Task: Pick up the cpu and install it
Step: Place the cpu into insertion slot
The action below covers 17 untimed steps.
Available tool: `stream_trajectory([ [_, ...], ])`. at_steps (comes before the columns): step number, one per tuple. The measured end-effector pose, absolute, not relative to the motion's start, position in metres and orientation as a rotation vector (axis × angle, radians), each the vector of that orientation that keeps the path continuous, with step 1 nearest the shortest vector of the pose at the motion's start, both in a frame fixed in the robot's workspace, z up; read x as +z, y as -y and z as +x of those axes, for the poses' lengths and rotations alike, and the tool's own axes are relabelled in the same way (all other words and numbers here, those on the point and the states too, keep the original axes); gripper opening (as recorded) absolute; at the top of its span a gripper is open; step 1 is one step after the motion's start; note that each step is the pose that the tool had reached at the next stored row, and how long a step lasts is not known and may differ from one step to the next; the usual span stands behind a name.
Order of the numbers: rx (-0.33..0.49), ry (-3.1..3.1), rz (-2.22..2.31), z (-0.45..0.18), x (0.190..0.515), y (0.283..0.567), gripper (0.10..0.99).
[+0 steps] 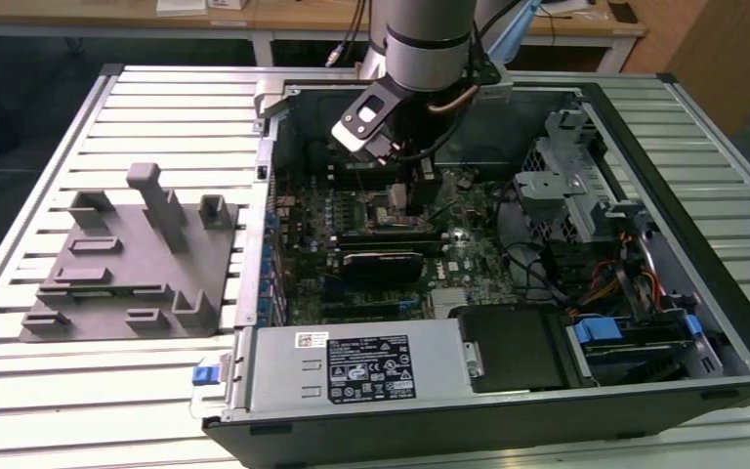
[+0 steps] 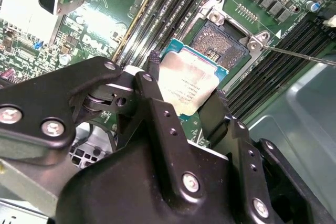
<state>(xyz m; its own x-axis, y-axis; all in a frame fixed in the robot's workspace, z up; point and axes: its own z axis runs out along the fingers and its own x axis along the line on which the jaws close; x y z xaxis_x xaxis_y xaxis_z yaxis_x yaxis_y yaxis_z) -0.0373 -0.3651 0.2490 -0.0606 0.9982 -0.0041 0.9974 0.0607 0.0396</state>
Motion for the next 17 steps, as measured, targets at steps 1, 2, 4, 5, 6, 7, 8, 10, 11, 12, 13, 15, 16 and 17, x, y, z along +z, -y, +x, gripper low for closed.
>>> stream_trajectory([
  [1,0.041,-2.265,2.132,-0.0373,0.249,0.3646,0.545],
  [2,0.041,-2.265,2.132,-0.0372,0.2489,0.364,0.545],
  [4,0.041,-2.266,2.132,-0.0372,0.2487,0.3627,0.545],
  [5,0.041,-2.266,2.132,-0.0372,0.2487,0.362,0.545],
  [6,0.041,-2.265,2.132,-0.0372,0.2486,0.3615,0.545],
  [7,0.041,-2.266,2.132,-0.0372,0.2485,0.3611,0.545],
  [8,0.041,-2.266,2.132,-0.0372,0.2484,0.3608,0.545],
  [10,0.041,-2.266,2.132,-0.0372,0.2482,0.3602,0.545],
  [11,0.041,-2.266,2.132,-0.0372,0.248,0.36,0.545],
  [12,0.041,-2.266,2.132,-0.0372,0.2479,0.3598,0.545],
  [13,0.041,-2.266,2.132,-0.0372,0.2478,0.3596,0.545],
  [15,0.04,-2.266,2.132,-0.0373,0.2474,0.3592,0.545],
  [16,0.041,-2.266,2.132,-0.0374,0.2471,0.359,0.545],
  [17,0.041,-2.266,2.132,-0.0374,0.2467,0.3588,0.545],
])
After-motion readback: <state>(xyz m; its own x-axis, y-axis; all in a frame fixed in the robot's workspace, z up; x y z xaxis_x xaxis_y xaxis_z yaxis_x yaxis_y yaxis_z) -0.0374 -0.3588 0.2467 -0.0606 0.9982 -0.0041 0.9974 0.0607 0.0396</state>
